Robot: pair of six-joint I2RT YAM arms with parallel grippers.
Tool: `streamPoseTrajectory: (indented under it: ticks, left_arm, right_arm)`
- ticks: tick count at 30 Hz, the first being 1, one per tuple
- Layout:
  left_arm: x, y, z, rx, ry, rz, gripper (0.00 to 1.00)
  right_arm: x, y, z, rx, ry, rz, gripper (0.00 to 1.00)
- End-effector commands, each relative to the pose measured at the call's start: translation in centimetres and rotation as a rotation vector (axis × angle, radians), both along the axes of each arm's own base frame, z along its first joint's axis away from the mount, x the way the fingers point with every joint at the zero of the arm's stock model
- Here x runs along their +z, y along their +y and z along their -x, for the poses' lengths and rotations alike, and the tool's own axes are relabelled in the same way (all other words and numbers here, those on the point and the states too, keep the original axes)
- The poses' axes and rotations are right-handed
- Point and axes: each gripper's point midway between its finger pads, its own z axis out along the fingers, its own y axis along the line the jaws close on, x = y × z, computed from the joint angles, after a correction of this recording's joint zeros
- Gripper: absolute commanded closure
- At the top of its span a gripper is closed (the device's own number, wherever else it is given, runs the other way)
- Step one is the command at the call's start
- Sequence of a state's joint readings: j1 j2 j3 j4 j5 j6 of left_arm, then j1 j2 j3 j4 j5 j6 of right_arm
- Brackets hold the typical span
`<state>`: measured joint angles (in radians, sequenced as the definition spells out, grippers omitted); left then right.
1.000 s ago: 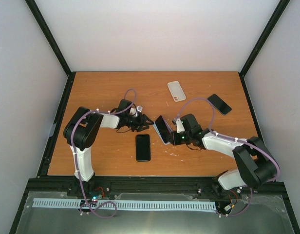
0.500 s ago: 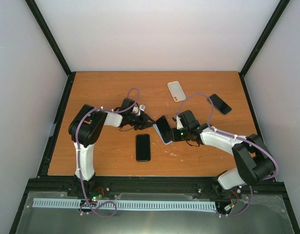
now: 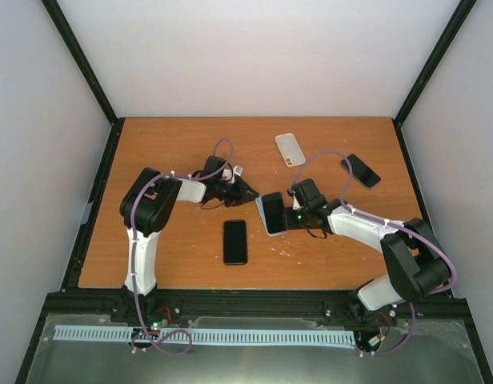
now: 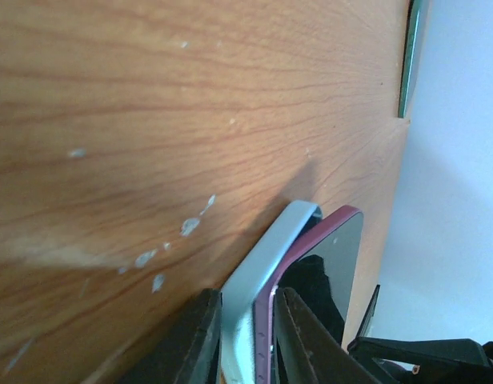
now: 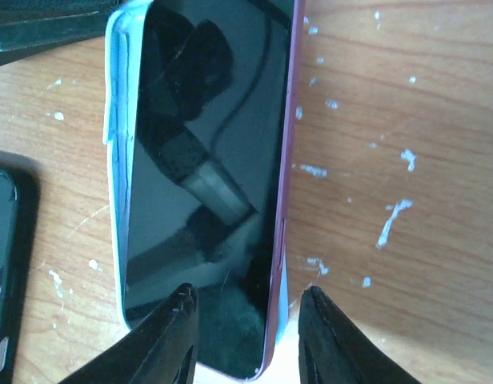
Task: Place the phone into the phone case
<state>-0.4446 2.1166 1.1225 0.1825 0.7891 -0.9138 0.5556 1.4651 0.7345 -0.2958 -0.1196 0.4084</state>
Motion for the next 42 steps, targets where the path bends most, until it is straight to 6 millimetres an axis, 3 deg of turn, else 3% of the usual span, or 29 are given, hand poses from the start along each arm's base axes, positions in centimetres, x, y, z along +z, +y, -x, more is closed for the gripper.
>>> streamPoseTrajectory:
  ticks: [1,6,12,21,31,42]
  left_arm:
    - [1.5,-0.8,-1.4,-0.017,-0.092,-0.006,0.77]
    - [1.1,0.2,-0.5,0.011,-0.077,-0.044,0.61]
    - [-0.2,0.5,1.2,0.001,-0.029,-0.027,0.57]
    - [-0.1,-0.3,1.3,-0.024,-0.024,0.008,0.64]
    - [-0.2,-1.3,1.0,-0.053,-0.027,0.032,0.80]
    - [1.3,-3.0,0.8,-0.105,-0.068,0.078,0.73]
  right_arm:
    - [1.2,0.2,-2.3,-0.041,-0.059,0.000,0.63]
    - [0.9,0.6,-3.7,-0.057,-0.057,-0.008,0.65]
    - [0.5,1.2,-4.9,-0.066,-0.060,-0.011,0.69]
    - [-0.5,1.9,-5.6,-0.038,-0.056,-0.015,0.74]
    - [-0.4,3.6,-5.4,0.049,-0.075,-0.081,0.78]
    - [-0.6,4.7,-5.2,0.097,-0.072,-0.133,0.82]
